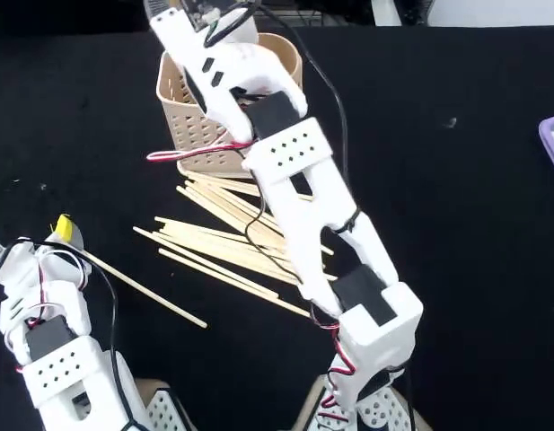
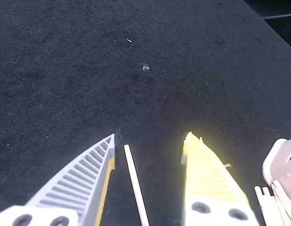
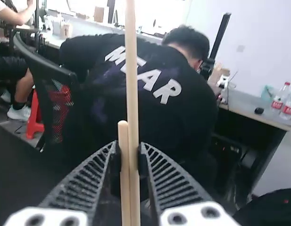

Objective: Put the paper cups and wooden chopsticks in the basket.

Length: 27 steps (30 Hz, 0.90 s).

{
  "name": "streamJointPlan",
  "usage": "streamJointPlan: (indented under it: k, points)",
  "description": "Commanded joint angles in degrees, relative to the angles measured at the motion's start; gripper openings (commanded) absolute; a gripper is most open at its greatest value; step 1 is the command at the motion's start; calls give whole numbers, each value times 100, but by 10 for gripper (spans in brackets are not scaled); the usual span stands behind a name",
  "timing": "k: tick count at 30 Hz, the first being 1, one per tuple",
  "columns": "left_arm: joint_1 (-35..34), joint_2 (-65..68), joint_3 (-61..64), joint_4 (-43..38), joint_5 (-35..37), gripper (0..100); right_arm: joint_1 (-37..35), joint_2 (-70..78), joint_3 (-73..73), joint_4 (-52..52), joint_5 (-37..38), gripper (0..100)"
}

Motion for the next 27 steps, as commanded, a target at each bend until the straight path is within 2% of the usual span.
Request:
streamJointPlan:
  k: [1,4,12,17,27]
  points:
    - [66,-70,-119,-114,18,234,132,-57,-338,308,-633,11]
    - [66,-70,-110,-114,18,234,141,-48,-338,519,-1029,11]
    - [66,-70,-110,-114,18,234,105,-13,-356,862,-1037,15]
    - [66,-70,-110,-114,18,234,114,-48,-365,1116,-1073,146]
    - [57,-70,-110,-114,9,234,114,-629,-514,1345,-1046,89]
